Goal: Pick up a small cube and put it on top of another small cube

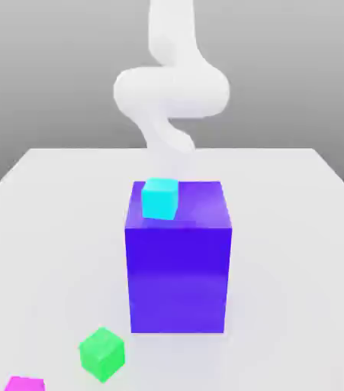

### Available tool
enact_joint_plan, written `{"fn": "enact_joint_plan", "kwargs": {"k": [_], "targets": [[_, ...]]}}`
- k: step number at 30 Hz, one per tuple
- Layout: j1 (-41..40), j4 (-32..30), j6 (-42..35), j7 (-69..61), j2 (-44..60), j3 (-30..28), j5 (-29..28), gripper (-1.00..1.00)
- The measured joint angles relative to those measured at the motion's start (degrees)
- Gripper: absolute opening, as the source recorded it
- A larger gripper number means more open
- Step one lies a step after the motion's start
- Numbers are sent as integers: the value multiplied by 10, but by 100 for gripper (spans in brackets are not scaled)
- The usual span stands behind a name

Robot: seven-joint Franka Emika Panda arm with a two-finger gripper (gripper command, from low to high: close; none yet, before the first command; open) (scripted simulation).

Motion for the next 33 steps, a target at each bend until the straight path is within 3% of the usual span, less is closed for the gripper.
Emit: {"fn": "enact_joint_plan", "kwargs": {"k": [11, 21, 33], "targets": [[64, 21, 37, -254, 166, -107, 7, 0], [98, 39, 70, -517, 320, -191, 63, 0], [57, 64, 104, -850, 514, -209, 157, 0]]}}
